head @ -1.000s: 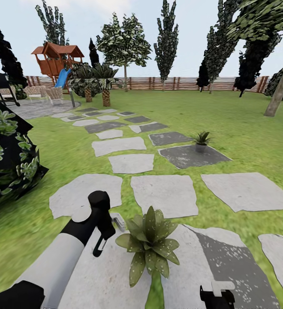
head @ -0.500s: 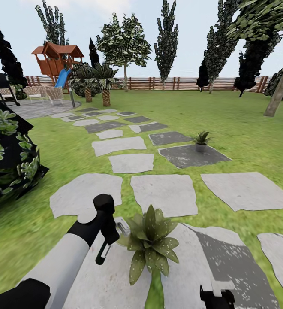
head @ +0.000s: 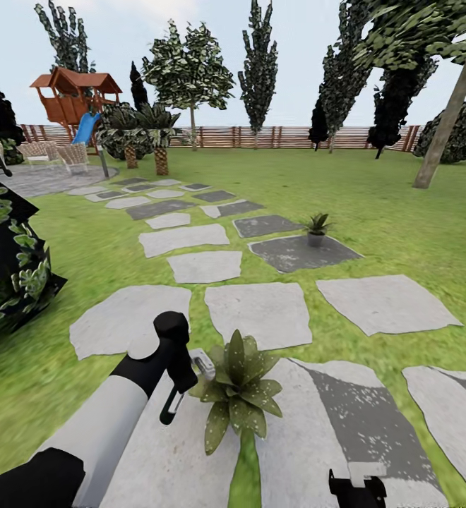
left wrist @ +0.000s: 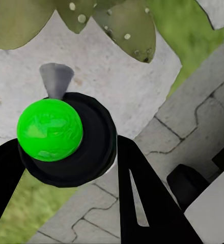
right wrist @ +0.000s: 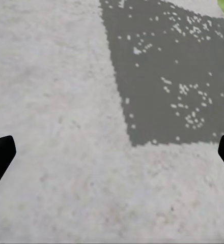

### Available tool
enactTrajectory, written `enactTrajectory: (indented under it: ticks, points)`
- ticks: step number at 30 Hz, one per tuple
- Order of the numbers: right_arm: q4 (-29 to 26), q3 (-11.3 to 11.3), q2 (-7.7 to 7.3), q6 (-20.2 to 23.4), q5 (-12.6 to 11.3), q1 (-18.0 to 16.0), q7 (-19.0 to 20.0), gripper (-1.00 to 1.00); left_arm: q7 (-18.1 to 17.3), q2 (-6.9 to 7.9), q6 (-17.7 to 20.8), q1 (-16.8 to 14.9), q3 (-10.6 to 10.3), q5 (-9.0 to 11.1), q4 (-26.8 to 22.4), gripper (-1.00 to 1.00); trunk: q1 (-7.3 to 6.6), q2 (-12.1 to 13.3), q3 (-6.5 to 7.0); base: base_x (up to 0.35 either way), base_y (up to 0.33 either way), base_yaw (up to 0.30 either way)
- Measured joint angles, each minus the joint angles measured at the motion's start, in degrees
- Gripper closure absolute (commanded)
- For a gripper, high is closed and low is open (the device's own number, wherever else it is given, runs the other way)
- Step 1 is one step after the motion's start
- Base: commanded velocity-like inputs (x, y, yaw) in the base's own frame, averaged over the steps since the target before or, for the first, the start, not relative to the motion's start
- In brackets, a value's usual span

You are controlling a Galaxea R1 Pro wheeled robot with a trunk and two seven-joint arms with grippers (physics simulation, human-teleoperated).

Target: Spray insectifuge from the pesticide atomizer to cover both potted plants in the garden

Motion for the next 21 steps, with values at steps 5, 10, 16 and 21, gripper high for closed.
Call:
enactTrajectory:
  ticks: [5, 10, 16, 21]
  points:
    - [0.0, 0.0, 0.06, 0.0, 0.0, 0.0, 0.0, -1.00, 0.0, 0.28, -0.1, -1.6, 0.1, -0.1, 0.1, 1.00, 0.00, 0.0, 0.00, 0.000, 0.000, -0.007]
    - [0.0, 0.0, 0.07, 0.0, 0.0, 0.0, 0.0, -1.00, 0.0, 0.49, -0.3, -1.8, 0.1, -0.2, 0.1, 1.00, 0.00, 0.0, 0.00, 0.000, 0.000, 0.000]
    - [0.0, 0.0, 0.07, 0.0, 0.0, 0.0, 0.0, -1.00, 0.0, 0.53, -0.1, -1.7, 0.1, -0.3, 0.2, 1.00, -0.02, 0.0, 0.00, 0.142, 0.117, 0.000]
    - [0.0, 0.0, 0.06, 0.0, 0.0, 0.0, 0.0, -1.00, 0.0, 0.48, -0.2, -1.6, 0.0, -0.4, 0.2, 1.00, -0.01, 0.0, 0.08, 0.132, 0.143, -0.130]
